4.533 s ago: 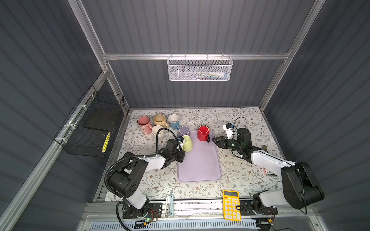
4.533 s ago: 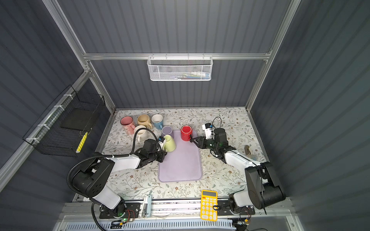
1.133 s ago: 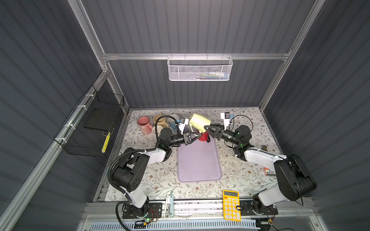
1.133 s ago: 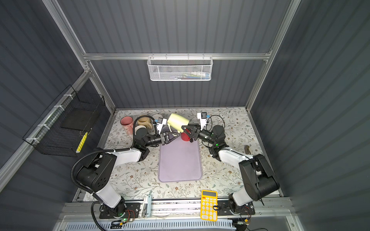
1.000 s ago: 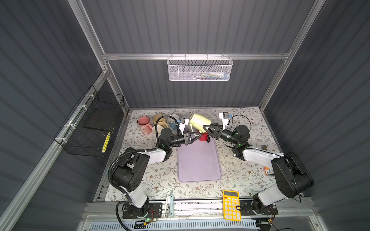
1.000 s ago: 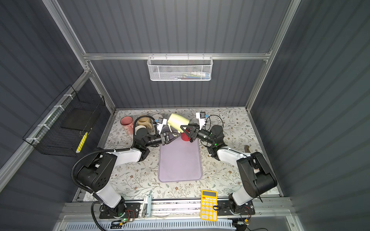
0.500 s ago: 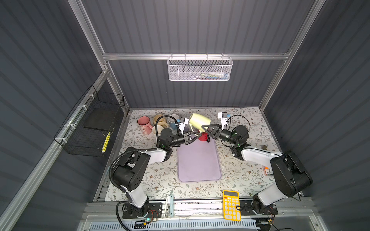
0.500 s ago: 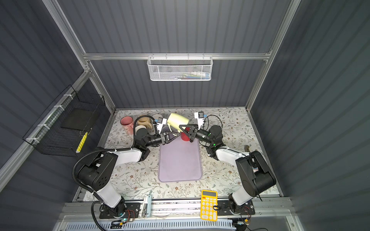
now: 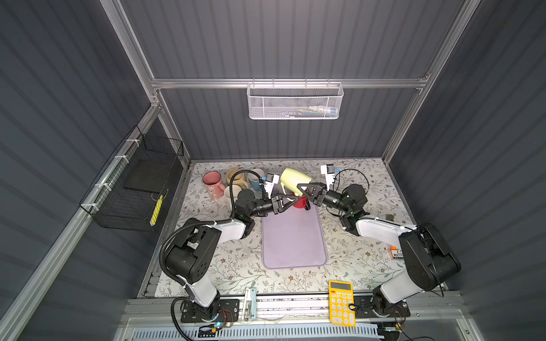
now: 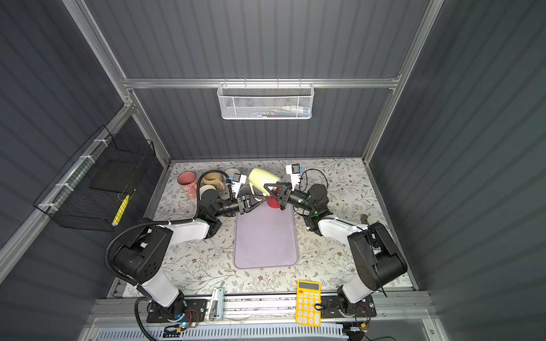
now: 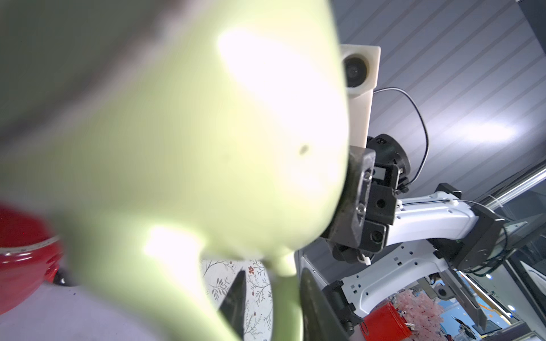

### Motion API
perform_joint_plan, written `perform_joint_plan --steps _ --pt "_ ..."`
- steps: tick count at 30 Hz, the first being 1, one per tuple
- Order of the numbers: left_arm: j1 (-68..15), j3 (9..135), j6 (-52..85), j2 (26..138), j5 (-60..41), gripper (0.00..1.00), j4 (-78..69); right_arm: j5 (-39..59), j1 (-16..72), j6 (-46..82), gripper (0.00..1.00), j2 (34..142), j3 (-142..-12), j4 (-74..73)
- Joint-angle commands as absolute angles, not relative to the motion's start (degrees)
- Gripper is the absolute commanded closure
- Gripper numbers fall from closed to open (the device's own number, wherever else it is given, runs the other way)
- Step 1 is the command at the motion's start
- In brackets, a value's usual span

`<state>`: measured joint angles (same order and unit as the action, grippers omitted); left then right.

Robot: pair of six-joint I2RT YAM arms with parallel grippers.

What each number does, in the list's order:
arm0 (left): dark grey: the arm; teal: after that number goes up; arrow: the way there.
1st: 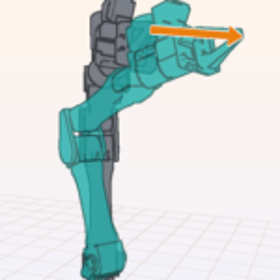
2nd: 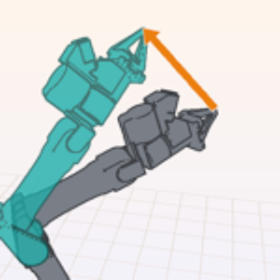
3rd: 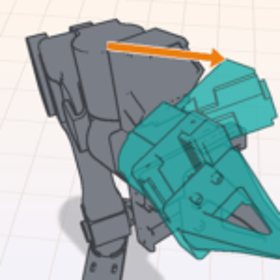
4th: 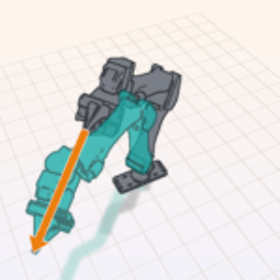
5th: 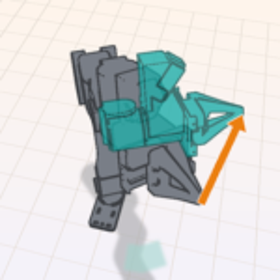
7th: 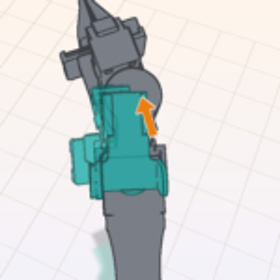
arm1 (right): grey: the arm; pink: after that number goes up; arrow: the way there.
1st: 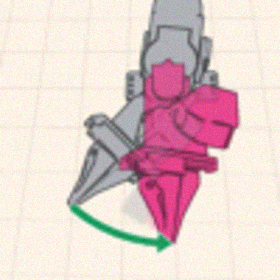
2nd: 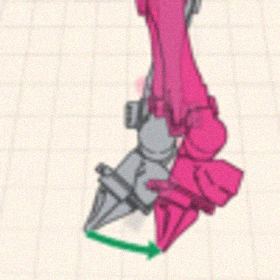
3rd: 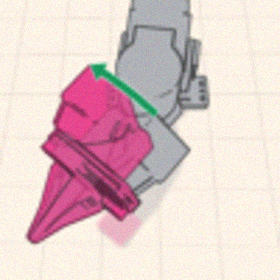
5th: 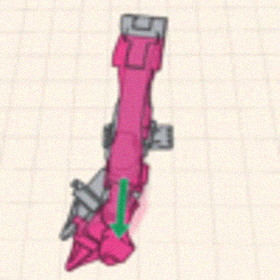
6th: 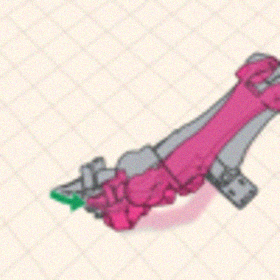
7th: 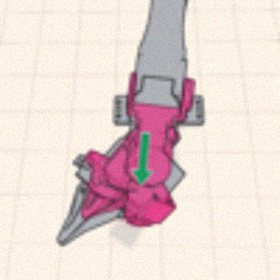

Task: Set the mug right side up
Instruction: 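Close the right gripper on the lime green mug's rim beside the left gripper, then open the left gripper and pull it back while the right gripper carries the mug away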

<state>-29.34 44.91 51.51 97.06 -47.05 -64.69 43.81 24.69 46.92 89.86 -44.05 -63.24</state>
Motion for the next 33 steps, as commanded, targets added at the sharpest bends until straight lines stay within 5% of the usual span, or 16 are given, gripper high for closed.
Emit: perform_joint_plan --steps 1,13,33 --pt "-29.29 44.65 46.61 93.56 -44.48 0.56 -64.73 42.61 24.51 46.32 1.0 90.0 -45.1 -63.47" --pt "-27.32 42.91 40.29 88.24 -42.07 0.39 -54.39 41.76 23.83 45.25 1.0 89.68 -44.65 -60.38" --pt "-23.04 46.99 19.5 75.23 -33.47 0.36 -18.73 40.14 22.6 34.14 1.0 82.84 -46.29 -34.89"
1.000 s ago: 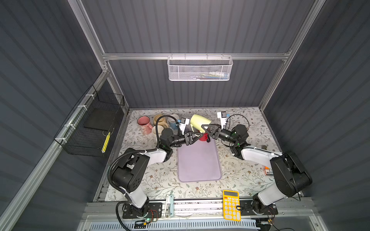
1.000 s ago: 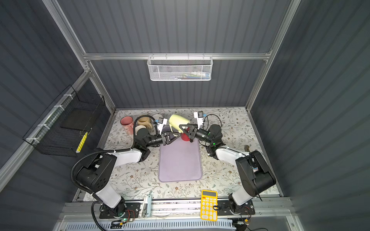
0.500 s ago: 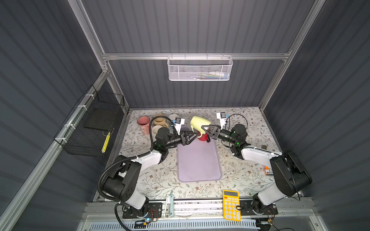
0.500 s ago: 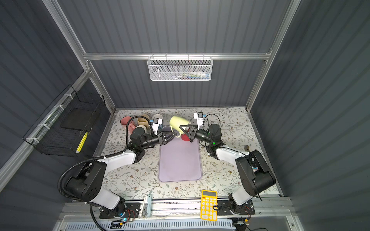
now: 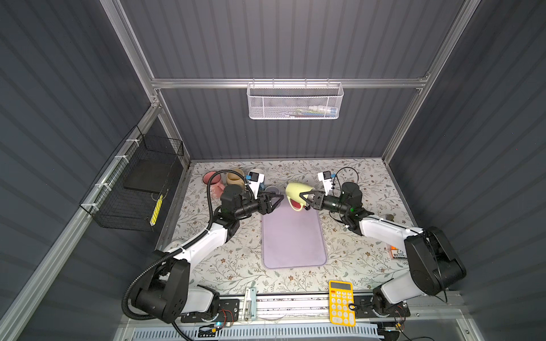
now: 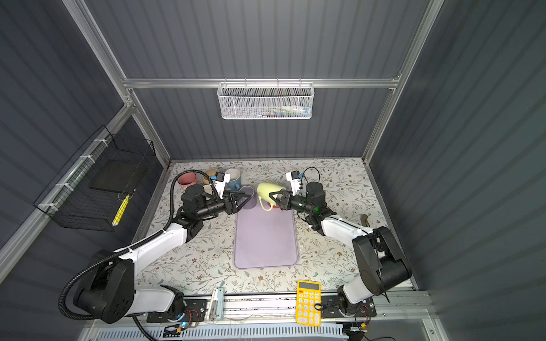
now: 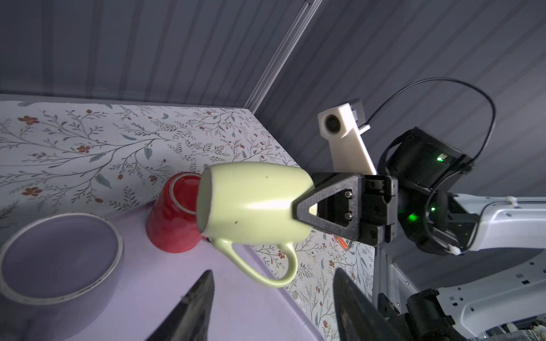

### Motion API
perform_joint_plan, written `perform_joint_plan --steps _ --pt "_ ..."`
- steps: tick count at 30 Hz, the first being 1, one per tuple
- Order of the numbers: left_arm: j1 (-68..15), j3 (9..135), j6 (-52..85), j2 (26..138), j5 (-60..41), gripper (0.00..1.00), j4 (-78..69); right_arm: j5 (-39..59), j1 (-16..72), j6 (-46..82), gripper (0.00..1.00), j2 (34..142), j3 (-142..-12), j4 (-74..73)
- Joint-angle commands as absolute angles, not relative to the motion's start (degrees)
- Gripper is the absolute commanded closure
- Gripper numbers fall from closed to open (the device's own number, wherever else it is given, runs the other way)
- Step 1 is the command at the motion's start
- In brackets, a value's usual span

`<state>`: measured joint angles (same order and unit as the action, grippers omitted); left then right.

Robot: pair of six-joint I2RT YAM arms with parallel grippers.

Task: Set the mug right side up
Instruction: 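Open the left gripper and pull it back while the right gripper carries the mug away, then carry the lime green mug past the tray and lower it upright with the right gripper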

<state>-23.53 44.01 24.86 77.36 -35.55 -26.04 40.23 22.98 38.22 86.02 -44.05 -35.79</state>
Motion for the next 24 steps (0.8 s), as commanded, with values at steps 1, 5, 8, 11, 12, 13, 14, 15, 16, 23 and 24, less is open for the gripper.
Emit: perform_joint_plan --steps 1,5,8,11,12,13,14,15,16,23,24 --pt "-22.94 47.42 18.51 74.86 -33.11 0.36 -17.11 39.95 22.51 33.37 1.0 82.32 -46.48 -33.04" --pt "-22.68 49.25 15.45 73.86 -31.37 0.36 -11.08 39.83 21.89 30.26 1.0 80.34 -47.48 -26.16" --pt "-22.59 51.42 12.99 73.52 -29.33 0.36 -5.28 40.19 21.39 26.89 1.0 79.05 -49.12 -18.28" --pt "-22.45 54.79 9.87 73.38 -27.17 0.36 2.16 40.44 20.87 22.12 1.0 77.94 -52.09 -7.9" --pt "-22.41 56.24 8.59 73.4 -26.22 0.36 5.03 40.18 20.65 20.44 1.0 77.42 -53.06 -4.43" --pt "-22.41 57.43 7.3 73.3 -25.35 0.36 7.64 39.39 20.36 18.9 1.0 76.94 -54.02 -1.12" --pt "-22.41 58.28 6.24 73.22 -24.41 0.36 9.45 38.86 20.09 17.77 1.0 76.56 -54.85 1.5" --pt "-22.35 59.14 5.22 73.04 -23.46 0.36 11.39 38.3 19.64 16.27 1.0 76.22 -55.93 4.59" --pt "-22.32 59.93 4.18 72.86 -22.59 0.36 13.04 37.75 19.2 15.1 1.0 75.93 -56.97 7.61" --pt "-22.32 62.28 -2.18 72.86 -17.2 0.36 21.02 32.14 16.79 8.64 1.0 74.7 -62.34 21.81" --pt "-22.32 61.95 -2.9 72.78 -16.68 0.36 21.39 30.85 16.63 7.82 1.0 74.96 -63.31 24.59"
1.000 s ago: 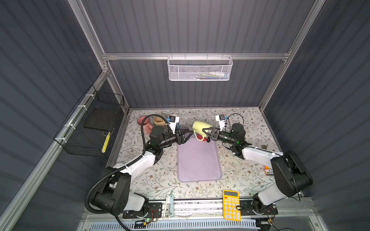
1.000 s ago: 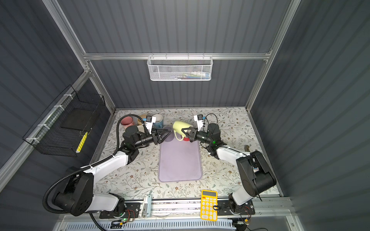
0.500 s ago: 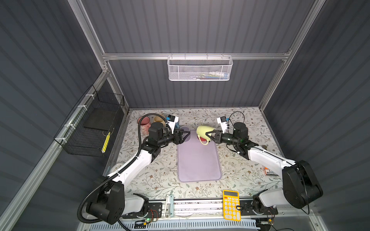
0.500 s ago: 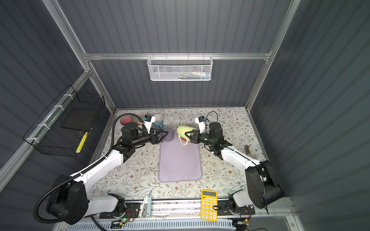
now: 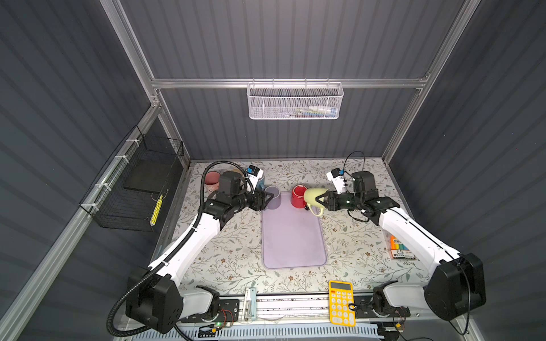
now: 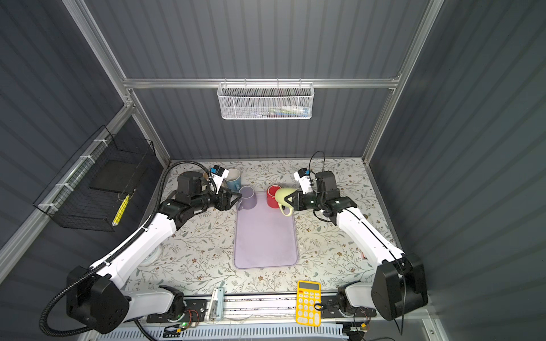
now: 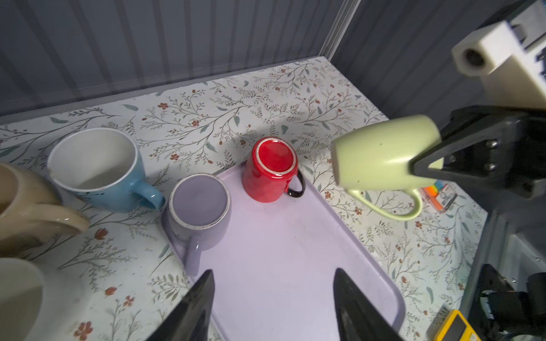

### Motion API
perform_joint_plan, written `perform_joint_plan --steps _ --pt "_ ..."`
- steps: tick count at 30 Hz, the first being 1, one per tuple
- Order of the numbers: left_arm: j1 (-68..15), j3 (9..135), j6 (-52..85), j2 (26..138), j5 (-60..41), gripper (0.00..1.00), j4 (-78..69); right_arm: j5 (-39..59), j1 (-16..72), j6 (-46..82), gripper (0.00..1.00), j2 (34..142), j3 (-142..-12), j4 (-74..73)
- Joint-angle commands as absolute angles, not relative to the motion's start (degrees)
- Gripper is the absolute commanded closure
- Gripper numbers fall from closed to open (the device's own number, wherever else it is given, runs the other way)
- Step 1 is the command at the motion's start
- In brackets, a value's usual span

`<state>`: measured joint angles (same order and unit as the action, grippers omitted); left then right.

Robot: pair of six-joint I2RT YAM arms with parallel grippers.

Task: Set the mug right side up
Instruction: 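Carry the lime green mug past the tray and lower it upright with the right gripper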

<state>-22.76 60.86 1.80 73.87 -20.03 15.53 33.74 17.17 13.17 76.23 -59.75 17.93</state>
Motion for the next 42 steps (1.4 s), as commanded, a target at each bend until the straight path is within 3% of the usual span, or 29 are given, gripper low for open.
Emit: perform_joint_plan --steps 1,19,42 --pt "-22.3 61.66 -3.49 72.69 -16.37 0.36 21.73 29.75 16.37 6.91 1.0 75.05 -64.28 26.47" --pt "-22.32 54.68 -5.53 69.87 -15.61 0.37 18.41 12.11 12.76 -4.36 1.0 90.2 -84.93 48.41" --pt "-22.32 54.22 -6.33 70.49 -16.21 0.38 18.25 6.16 9.63 -11.33 1.0 119.18 -113.56 57.96"
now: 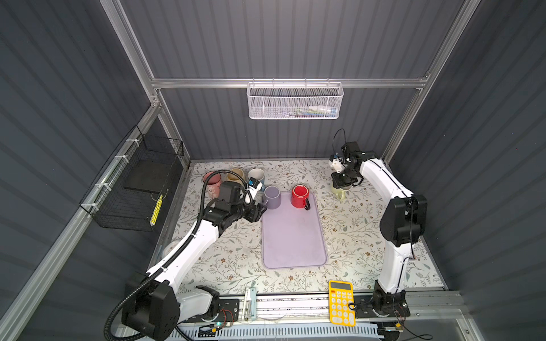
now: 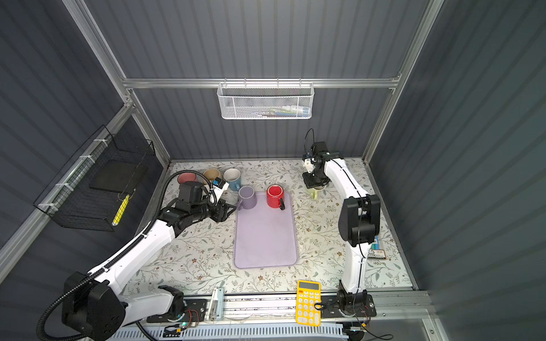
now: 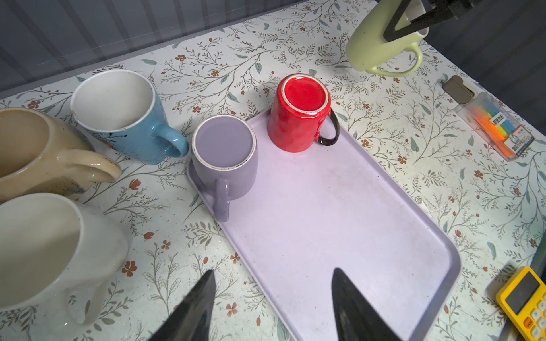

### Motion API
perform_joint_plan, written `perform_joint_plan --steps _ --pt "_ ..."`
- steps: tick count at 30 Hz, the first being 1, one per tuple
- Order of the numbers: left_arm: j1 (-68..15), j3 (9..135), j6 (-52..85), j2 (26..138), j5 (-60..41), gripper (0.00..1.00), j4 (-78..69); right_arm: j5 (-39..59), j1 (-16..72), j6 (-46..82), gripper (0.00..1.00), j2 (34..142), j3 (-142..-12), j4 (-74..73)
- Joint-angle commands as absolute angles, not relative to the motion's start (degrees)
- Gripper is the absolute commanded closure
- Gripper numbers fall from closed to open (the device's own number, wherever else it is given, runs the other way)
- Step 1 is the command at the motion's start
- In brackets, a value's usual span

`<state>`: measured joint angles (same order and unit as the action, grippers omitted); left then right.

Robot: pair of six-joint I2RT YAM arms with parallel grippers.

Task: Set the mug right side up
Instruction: 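Carry the lime green mug past the tray and lower it upright with the right gripper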

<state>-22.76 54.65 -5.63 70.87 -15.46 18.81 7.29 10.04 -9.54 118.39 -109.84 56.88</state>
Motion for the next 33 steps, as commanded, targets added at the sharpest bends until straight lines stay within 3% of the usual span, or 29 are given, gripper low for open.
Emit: perform_joint_plan --steps 1,12,33 --pt "-22.32 54.25 -6.25 70.57 -16.37 0.38 18.15 6.07 9.5 -11.34 1.0 120.25 -114.78 58.15" --pt "-22.32 54.1 -6.24 70.36 -16.48 0.38 18.01 6.15 8.22 -12.35 1.0 129.53 -126.48 61.59" --pt "-22.32 54.16 -6.24 70.41 -16.18 0.38 18.21 6.8 7.17 -13.27 0.95 136.11 -133.74 62.83"
